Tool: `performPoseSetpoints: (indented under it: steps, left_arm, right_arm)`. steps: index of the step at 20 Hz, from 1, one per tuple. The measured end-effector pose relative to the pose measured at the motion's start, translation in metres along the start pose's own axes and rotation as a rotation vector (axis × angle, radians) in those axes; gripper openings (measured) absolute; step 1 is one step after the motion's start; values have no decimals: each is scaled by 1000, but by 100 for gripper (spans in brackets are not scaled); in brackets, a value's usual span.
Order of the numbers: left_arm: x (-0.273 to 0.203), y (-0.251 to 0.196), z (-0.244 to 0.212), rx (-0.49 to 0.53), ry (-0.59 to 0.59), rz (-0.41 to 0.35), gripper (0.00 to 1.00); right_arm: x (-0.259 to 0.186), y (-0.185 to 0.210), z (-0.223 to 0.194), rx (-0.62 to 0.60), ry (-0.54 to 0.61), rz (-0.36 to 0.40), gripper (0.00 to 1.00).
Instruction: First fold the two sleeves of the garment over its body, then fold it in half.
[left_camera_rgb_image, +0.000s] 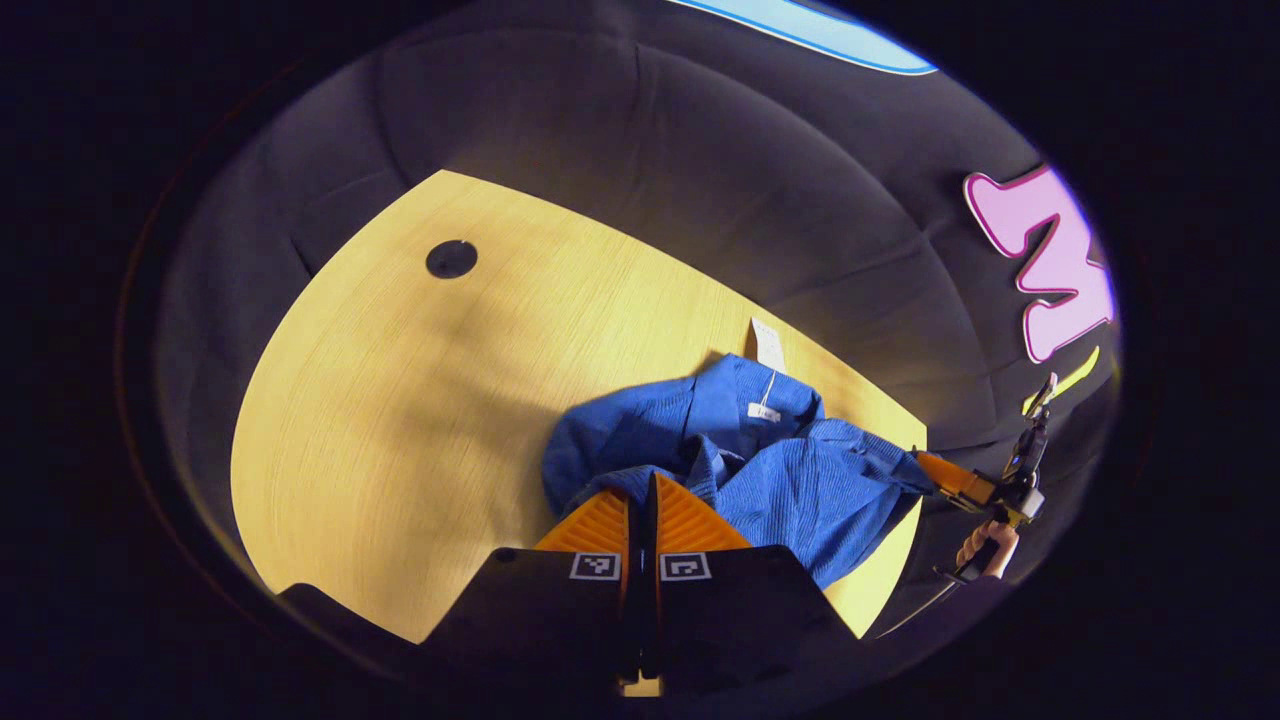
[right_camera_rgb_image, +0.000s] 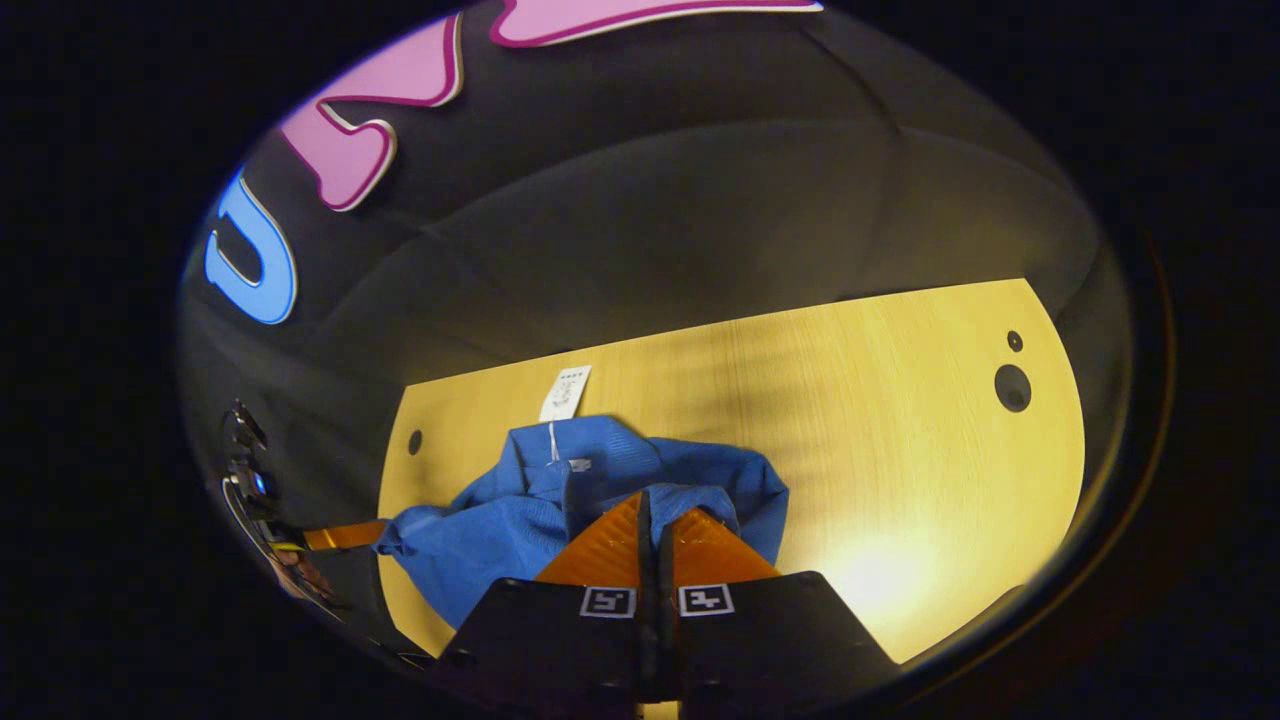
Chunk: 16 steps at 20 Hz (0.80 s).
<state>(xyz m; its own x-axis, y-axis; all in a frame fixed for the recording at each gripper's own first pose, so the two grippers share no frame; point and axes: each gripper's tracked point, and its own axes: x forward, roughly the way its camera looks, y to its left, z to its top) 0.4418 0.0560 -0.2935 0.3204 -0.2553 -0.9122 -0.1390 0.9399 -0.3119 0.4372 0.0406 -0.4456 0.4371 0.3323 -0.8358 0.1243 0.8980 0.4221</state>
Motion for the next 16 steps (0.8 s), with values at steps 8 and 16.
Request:
performPoseSetpoints:
  steps: [8,16]
  left_arm:
    - [57,27,9,-140,42,64,0]
    - [49,33,27,-135,-59,54,60]
  right_arm:
    - [57,-39,-19,-23,66,-68,1]
    - [51,-14,0,2,-26,19,76]
